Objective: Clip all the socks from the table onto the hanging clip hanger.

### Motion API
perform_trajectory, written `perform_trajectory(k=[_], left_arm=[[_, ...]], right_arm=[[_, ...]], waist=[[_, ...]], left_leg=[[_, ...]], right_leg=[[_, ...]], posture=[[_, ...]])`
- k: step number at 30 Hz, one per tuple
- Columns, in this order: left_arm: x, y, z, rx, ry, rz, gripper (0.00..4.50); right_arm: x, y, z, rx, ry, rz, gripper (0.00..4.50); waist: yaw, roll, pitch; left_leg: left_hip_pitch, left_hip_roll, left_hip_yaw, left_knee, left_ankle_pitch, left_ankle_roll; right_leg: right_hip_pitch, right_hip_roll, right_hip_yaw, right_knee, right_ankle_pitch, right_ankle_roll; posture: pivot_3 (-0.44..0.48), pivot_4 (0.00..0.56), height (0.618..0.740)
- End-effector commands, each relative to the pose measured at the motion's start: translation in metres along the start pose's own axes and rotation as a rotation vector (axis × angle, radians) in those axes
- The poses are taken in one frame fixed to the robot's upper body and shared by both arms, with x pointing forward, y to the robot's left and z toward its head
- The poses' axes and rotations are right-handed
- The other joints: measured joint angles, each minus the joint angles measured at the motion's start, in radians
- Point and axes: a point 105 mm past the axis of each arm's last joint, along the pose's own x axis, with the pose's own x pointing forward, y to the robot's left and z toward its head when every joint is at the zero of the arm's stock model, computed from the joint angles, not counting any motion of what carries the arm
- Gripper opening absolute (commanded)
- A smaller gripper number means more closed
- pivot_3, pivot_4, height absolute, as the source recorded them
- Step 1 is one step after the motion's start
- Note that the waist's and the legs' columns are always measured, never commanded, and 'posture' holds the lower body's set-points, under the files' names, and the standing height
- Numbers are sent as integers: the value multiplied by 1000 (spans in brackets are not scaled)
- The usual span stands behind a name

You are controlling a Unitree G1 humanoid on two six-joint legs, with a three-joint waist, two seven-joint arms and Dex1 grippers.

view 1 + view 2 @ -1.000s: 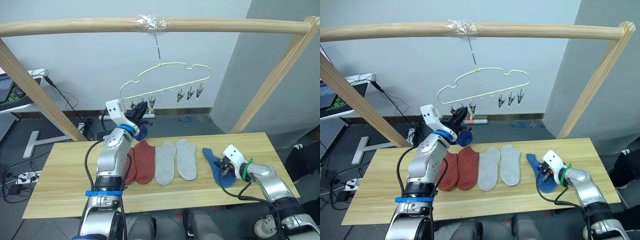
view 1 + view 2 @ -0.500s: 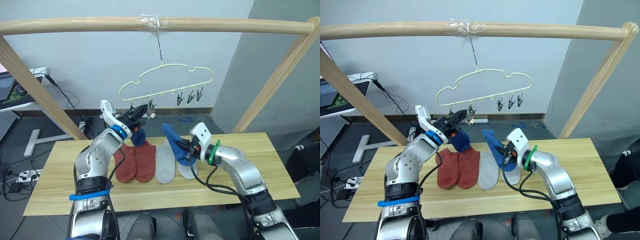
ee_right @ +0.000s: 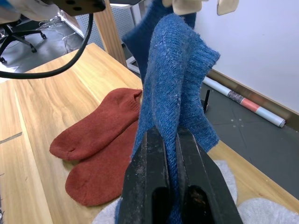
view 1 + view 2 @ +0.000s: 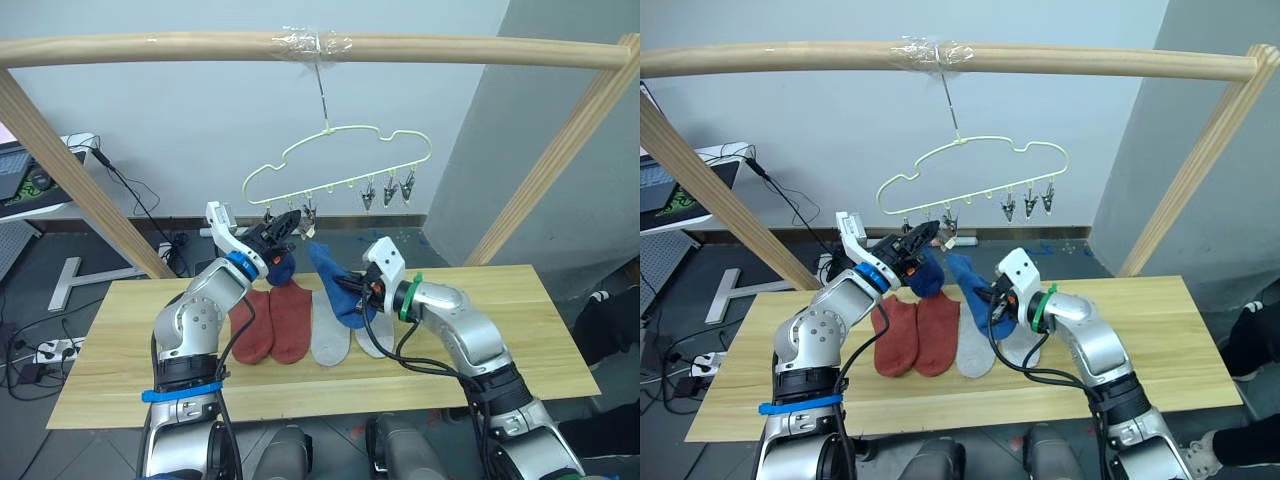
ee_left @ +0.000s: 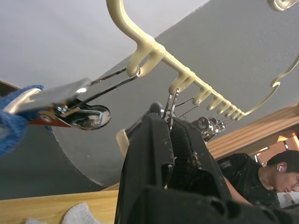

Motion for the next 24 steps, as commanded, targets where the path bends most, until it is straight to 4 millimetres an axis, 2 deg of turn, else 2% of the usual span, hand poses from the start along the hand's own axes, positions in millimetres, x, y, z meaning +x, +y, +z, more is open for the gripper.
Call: perform_trajectory(k=[1, 9, 15, 17, 18, 24], left_arm=[[-1, -8, 6, 6, -18, -30, 0], [-1, -10, 3, 6, -9, -37, 0], [-2, -12, 4, 15, -16, -54, 0], [-4, -13, 4, 12, -18, -57, 669], [-4, -13, 4, 10, -18, -60, 804], [-6, -12, 5, 15, -18, -54, 2741]], right_arm=[[4, 1, 20, -32, -65, 11, 35], [8, -1, 32, -42, -99, 9, 35], [10, 1, 30, -44, -94, 13, 35], [10, 1, 30, -43, -94, 16, 0], [10, 2, 30, -43, -94, 17, 0], [10, 3, 29, -41, -93, 23, 0]], waist=[[0, 0, 0], [0, 0, 0], [0, 0, 0], [0, 0, 0], [0, 0, 0], [0, 0, 0]], left_leg=[[0, 0, 0, 0, 0, 0], [-1, 0, 0, 0, 0, 0], [-1, 0, 0, -1, 0, 0], [-1, 0, 0, -1, 0, 0], [-1, 0, 0, -1, 0, 0], [-2, 0, -1, -1, 0, 0]], right_leg=[[0, 0, 0, 0, 0, 0], [0, 0, 0, -1, 0, 0], [-1, 0, 0, 0, 0, 0], [-1, 0, 0, -1, 0, 0], [-1, 0, 0, -1, 0, 0], [-2, 0, 0, 0, 0, 0]], posture=[[-3, 181, 740], [-2, 181, 740], [-2, 181, 740], [-1, 179, 740], [-1, 179, 740], [-1, 179, 740]])
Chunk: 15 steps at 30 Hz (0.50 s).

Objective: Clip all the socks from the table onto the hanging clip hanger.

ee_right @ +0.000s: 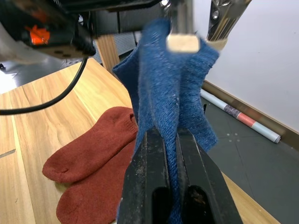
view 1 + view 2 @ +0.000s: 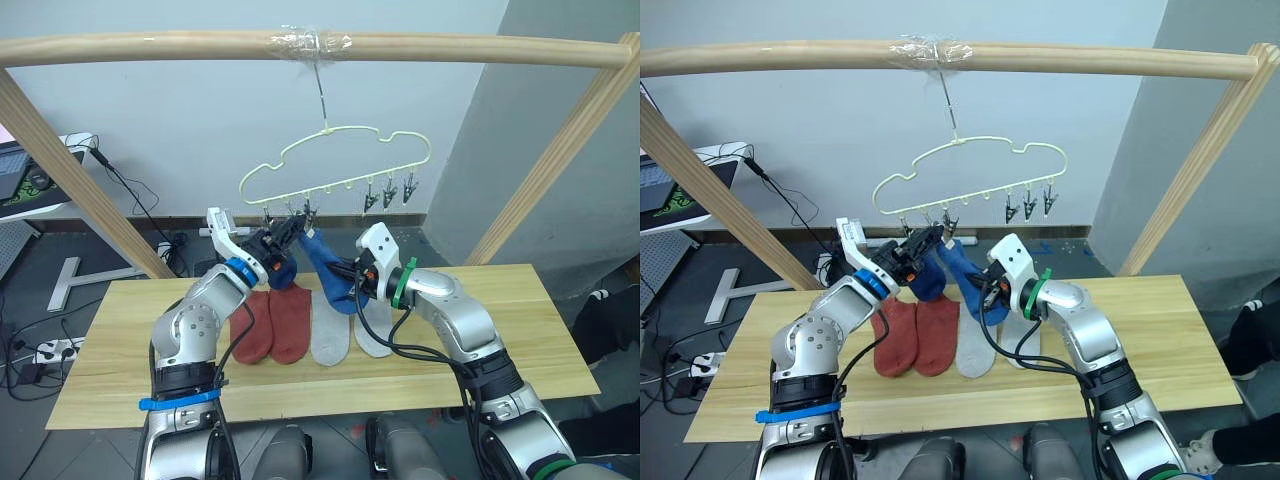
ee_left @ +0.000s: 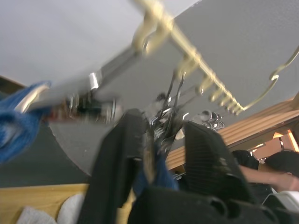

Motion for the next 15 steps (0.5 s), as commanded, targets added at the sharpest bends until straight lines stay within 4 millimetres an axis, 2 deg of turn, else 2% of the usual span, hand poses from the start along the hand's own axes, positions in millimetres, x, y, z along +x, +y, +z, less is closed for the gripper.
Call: perform_trajectory(k=[1, 4, 6, 12, 15], left_arm=[[-1, -12, 12, 36, -35, -45, 3051], [-5, -11, 15, 41, -36, -45, 4013], [-8, -11, 16, 44, -35, -45, 4458], [-16, -10, 17, 50, -24, -45, 4458], [-21, -8, 16, 61, -14, -31, 4500]], right_arm=[[1, 4, 12, -18, -49, 22, 0], [4, 7, 13, -13, -52, 29, 0], [7, 11, 14, -9, -57, 37, 0], [12, 23, 17, 39, -74, 82, 0], [13, 30, 19, 79, -82, 121, 737]], waist=[[0, 0, 0], [0, 0, 0], [0, 0, 0], [0, 0, 0], [1, 0, 0]], left_leg=[[0, 0, 0, 0, 0, 0], [0, 0, 0, 0, 0, 0], [0, 0, 0, 0, 0, 0], [0, 0, 0, -1, 0, 0], [0, 0, 0, 0, 0, 0]], right_leg=[[0, 0, 0, 0, 0, 0], [0, 0, 0, 0, 0, 0], [0, 0, 0, 0, 0, 0], [-1, 0, 0, 0, 0, 0], [-1, 0, 0, 0, 0, 0]], posture=[[-1, 179, 740], [-1, 179, 740], [-1, 179, 740], [17, 168, 740], [22, 165, 740]])
